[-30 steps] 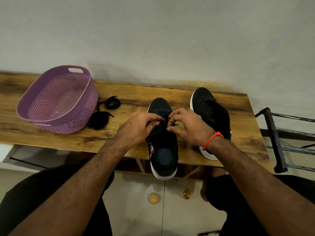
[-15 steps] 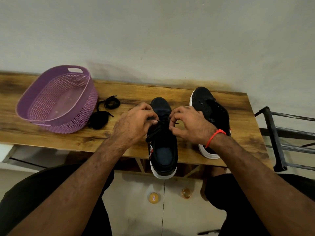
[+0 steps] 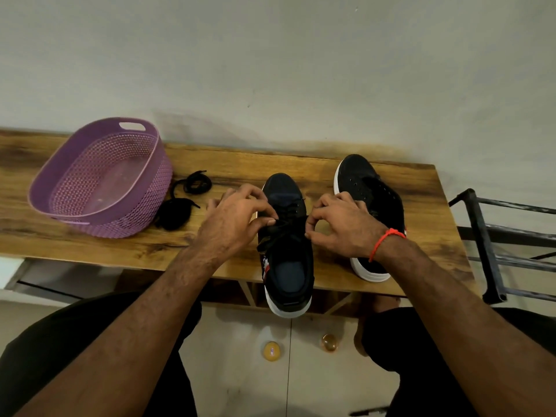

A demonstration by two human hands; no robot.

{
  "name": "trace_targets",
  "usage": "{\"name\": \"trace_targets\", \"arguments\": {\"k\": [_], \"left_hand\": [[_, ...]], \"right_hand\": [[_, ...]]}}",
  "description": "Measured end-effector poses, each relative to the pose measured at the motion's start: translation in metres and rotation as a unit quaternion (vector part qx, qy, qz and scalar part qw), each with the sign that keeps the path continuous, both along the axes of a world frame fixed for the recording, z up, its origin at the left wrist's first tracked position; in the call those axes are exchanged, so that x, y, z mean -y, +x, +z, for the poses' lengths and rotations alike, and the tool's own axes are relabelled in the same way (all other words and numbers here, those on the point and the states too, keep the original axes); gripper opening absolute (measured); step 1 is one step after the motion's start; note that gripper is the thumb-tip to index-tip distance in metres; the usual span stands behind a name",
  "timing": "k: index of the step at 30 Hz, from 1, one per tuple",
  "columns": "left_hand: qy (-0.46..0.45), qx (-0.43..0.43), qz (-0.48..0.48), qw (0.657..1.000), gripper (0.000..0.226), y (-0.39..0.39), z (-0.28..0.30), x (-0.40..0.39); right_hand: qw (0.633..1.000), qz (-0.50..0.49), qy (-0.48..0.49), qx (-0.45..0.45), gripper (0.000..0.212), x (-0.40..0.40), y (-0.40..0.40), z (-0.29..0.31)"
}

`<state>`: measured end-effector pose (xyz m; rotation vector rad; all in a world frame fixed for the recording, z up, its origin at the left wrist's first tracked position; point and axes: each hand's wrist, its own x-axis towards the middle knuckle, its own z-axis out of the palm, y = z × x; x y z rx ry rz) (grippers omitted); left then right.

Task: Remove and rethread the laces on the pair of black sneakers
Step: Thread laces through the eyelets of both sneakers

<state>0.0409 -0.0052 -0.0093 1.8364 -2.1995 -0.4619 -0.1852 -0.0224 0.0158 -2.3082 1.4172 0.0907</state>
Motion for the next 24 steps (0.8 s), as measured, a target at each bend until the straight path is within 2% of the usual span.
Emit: {"name": "trace_targets", "arguments": {"k": [2,5,7,18,24], "left_hand": [[-0.002,-0.048,-0.001,0.999,0.022,0.002,0.001,0.002],[-0.013,0.005,-0.033,0.999,0.026,-0.002,0.004,0.002],[-0.020,0.031,-0.038,0.999,0.026,-0.004,0.004,0.001],[-0.050,0.056,-0.028,0.997,0.022,-0.007,0.001,-0.002],[0.025,-0.011,-0.016,1.000,0.018,-0.005,-0.005,0.004]], "right_hand": [[0.999,-0.021,0.017,0.038,0.016,-0.001,0.000,0.000],[0.998,-0.018,0.004,0.066,0.025,-0.003,0.004,0.001],[0.998,-0.002,-0.022,0.067,0.024,-0.004,0.008,-0.002],[0.996,0.033,-0.064,0.059,0.017,-0.003,0.011,-0.009],[0.995,0.036,-0.071,0.054,0.019,-0.002,0.011,-0.010]]}}
